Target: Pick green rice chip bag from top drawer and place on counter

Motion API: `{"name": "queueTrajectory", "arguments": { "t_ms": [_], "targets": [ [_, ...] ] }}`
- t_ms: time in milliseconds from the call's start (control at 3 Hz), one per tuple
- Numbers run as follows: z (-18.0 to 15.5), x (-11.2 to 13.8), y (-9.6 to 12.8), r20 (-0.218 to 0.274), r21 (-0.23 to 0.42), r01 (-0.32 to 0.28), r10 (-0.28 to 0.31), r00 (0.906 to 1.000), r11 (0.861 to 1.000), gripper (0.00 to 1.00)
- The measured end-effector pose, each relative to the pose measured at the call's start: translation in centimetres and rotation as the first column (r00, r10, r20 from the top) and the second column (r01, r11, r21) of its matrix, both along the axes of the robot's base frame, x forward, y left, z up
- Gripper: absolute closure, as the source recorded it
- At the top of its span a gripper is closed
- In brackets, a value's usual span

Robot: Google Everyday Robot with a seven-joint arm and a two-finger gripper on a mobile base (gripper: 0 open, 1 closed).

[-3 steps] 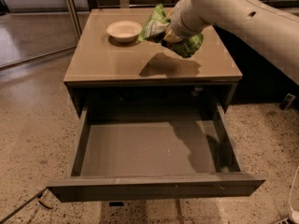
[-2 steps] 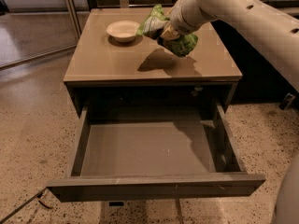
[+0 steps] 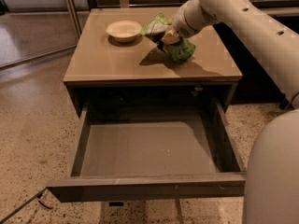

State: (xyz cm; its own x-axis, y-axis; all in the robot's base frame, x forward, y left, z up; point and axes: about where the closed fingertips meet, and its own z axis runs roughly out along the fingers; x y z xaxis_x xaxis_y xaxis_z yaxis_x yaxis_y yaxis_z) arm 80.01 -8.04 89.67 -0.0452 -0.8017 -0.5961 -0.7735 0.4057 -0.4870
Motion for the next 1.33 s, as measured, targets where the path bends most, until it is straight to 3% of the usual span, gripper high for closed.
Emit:
{"name": "queueTrajectory", "arguments": {
  "t_ms": [333,667,1333],
  "targets": [
    [-1.95,0.47,-0.61,-0.047,0.028,0.019,-0.017,0.9987,0.999,1.0],
    [-1.99,0.48,-0.59,-0.048,0.028,0.019,-0.017,0.9987,0.999,0.81],
    [-2.0,0.49,-0.58,-0.048,0.028,0.019,-0.017,0.9987,0.999,0.34]
  ]
}}
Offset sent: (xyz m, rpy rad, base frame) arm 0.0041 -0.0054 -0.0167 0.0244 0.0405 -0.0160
